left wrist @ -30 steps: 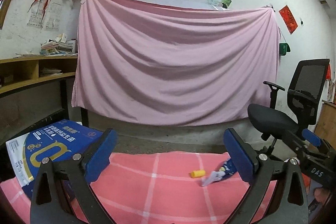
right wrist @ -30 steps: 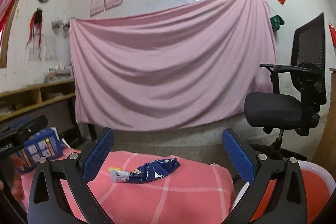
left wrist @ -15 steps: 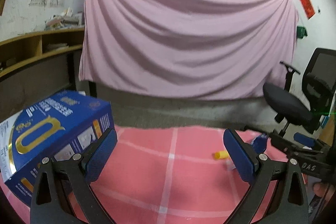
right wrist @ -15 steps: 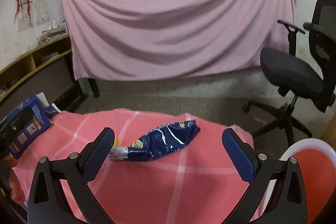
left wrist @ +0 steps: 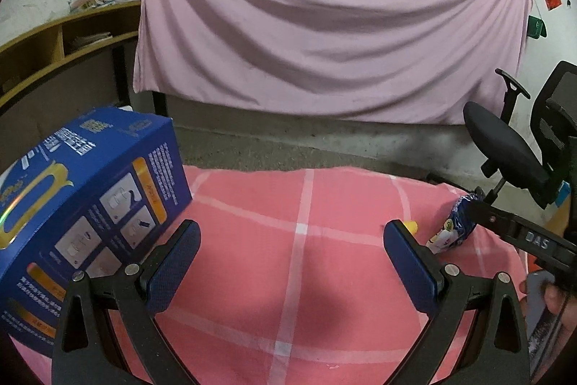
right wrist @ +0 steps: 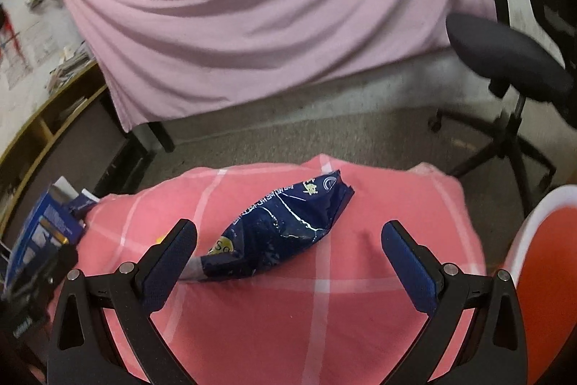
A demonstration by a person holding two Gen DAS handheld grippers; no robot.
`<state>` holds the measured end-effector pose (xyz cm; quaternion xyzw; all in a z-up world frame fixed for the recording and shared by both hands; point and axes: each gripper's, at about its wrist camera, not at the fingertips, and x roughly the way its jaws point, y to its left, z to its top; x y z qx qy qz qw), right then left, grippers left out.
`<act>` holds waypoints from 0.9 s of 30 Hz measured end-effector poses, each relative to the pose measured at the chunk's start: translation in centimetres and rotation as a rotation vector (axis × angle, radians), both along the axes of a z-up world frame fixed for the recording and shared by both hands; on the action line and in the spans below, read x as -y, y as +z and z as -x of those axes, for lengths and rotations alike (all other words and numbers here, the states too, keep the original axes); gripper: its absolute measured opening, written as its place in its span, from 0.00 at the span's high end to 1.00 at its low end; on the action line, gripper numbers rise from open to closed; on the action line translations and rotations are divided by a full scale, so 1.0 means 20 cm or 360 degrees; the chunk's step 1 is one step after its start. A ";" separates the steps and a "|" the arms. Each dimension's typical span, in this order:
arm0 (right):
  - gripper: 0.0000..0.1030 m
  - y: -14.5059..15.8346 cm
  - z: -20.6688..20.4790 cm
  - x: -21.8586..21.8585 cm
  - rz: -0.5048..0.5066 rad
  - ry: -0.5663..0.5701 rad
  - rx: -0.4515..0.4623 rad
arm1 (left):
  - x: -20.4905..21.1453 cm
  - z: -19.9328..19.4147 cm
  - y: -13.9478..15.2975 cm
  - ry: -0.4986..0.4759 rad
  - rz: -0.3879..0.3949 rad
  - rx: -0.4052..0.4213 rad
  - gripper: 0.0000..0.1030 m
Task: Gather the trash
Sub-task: 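Grasp the yellow cylinder with the left tool while the right tool grasps the blue wrapper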
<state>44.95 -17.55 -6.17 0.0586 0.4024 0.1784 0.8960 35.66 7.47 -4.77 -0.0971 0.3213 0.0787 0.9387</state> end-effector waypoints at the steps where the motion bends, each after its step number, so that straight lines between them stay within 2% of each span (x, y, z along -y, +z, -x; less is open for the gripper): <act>1: 0.00 -0.01 -0.01 -0.01 0.0011 0.0008 -0.0019 | 0.00 0.00 -0.01 -0.0010 0.0010 -0.0013 0.04; 4: 0.01 -0.05 -0.03 -0.06 0.0111 0.0041 -0.0088 | 0.00 -0.01 -0.01 -0.0031 0.0029 -0.0035 0.04; 8: 0.16 -0.08 -0.03 -0.09 0.0184 0.0101 -0.0127 | 0.01 -0.02 -0.02 -0.0079 0.0046 -0.0042 0.04; 13: 0.24 -0.08 -0.01 -0.06 0.0203 0.0160 -0.0130 | 0.03 -0.03 -0.02 -0.0151 0.0062 -0.0075 0.04; 16: 0.45 -0.08 0.01 -0.03 0.0179 0.0205 -0.0128 | 0.06 -0.05 -0.03 -0.0220 0.0065 -0.0112 0.04; 18: 0.54 -0.07 0.01 0.00 0.0155 0.0220 -0.0130 | 0.10 -0.07 -0.03 -0.0263 0.0048 -0.0143 0.05; 23: 0.76 -0.06 0.02 0.04 0.0116 0.0274 -0.0123 | 0.21 -0.17 -0.05 -0.0402 0.0031 -0.0213 0.20; 27: 0.78 -0.06 0.04 0.05 0.0128 0.0299 -0.0107 | 0.30 -0.29 -0.09 -0.0465 0.0060 -0.0317 0.35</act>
